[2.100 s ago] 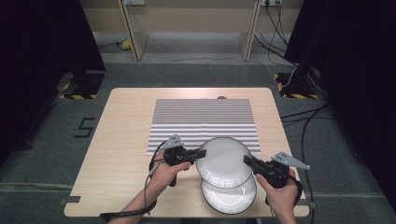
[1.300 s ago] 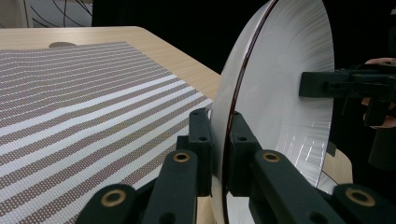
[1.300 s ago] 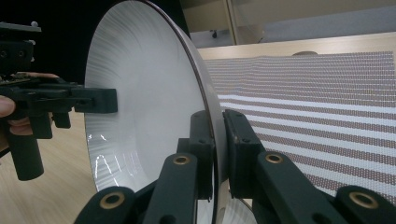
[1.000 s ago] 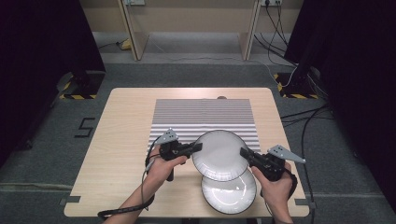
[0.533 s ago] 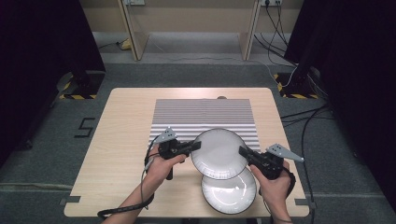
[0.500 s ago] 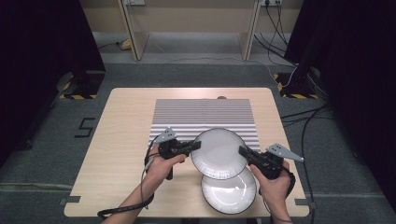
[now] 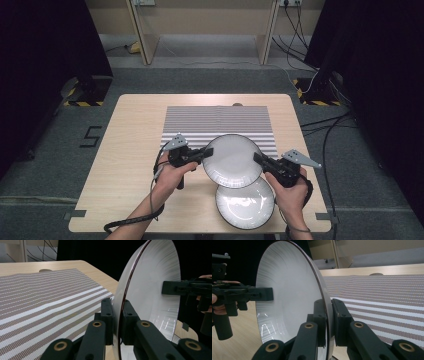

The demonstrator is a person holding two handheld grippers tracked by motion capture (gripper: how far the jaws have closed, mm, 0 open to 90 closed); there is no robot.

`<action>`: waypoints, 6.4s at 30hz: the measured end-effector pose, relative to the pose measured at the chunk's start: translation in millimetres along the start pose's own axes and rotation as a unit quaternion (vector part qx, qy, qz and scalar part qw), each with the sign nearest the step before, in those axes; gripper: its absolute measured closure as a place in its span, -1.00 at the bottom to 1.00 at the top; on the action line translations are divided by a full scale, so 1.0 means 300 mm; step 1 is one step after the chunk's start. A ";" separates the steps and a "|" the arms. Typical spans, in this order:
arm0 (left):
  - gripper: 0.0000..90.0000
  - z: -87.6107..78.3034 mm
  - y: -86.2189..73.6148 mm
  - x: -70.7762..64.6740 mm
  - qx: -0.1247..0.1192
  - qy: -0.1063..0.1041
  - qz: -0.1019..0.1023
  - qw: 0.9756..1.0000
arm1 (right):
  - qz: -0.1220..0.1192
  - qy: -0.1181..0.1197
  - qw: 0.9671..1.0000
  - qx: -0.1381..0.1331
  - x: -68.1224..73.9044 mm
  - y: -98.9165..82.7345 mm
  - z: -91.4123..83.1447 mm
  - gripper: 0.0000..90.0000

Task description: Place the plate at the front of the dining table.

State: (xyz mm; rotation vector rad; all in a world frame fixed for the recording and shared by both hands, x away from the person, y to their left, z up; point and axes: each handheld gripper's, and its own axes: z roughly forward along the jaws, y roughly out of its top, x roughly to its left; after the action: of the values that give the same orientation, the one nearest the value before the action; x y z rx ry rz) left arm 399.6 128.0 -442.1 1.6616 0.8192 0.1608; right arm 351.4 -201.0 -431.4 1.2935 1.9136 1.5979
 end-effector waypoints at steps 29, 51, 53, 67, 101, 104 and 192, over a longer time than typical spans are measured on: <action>0.85 -0.007 0.022 0.054 -0.002 0.012 0.002 1.000 | 0.000 0.000 1.000 0.004 -0.001 0.029 0.065 0.84; 0.84 -0.006 0.038 0.093 -0.006 0.027 0.002 1.000 | -0.004 -0.004 1.000 0.007 -0.005 0.045 0.120 0.83; 0.84 -0.005 0.041 0.099 -0.006 0.028 0.002 1.000 | -0.005 -0.004 1.000 0.007 -0.004 0.047 0.128 0.84; 0.83 -0.001 0.047 0.127 -0.008 0.040 0.000 0.999 | -0.008 -0.010 1.000 0.009 -0.004 0.053 0.165 0.83; 0.83 0.028 0.064 0.168 -0.013 0.059 -0.016 0.998 | 0.006 -0.022 1.000 0.010 -0.031 0.081 0.225 0.83; 0.83 0.032 0.069 0.171 -0.013 0.060 -0.015 0.998 | 0.009 -0.022 1.000 0.009 -0.034 0.083 0.228 0.83; 0.80 0.234 0.083 0.336 0.034 0.128 -0.072 0.989 | 0.034 -0.089 0.994 0.058 -0.176 0.106 0.444 0.82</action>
State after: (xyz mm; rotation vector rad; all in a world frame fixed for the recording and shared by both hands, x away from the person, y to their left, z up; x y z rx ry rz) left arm 521.4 129.7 -471.4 1.6601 1.1462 0.2512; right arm 490.6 -164.2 -459.7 1.5082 1.8949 1.3687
